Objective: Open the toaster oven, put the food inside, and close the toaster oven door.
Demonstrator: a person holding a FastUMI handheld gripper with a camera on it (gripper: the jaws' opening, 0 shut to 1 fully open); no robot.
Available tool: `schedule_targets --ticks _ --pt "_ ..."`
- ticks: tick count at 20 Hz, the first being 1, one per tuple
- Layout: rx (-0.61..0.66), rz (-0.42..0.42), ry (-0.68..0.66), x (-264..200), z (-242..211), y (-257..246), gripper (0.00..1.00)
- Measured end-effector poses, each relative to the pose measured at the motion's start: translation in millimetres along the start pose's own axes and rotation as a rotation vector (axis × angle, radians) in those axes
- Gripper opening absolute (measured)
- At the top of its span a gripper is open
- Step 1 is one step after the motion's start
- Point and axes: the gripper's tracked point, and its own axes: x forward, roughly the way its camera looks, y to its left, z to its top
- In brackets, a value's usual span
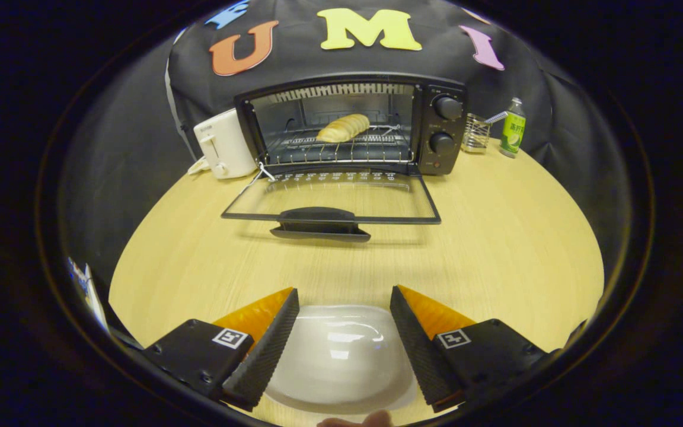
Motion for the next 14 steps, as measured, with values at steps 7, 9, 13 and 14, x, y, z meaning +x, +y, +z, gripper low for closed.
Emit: schedule_targets --ticks 7,9,13,14 --pt "0.007 -0.015 0.018 15.3 0.6 0.6 1.0" --pt "0.017 -0.02 0.019 20.3 4.4 -0.2 1.0" --pt "0.011 -0.035 0.018 35.7 19.5 0.8 1.0" --pt "0.006 -0.042 0.013 40.3 22.1 3.0 1.0"
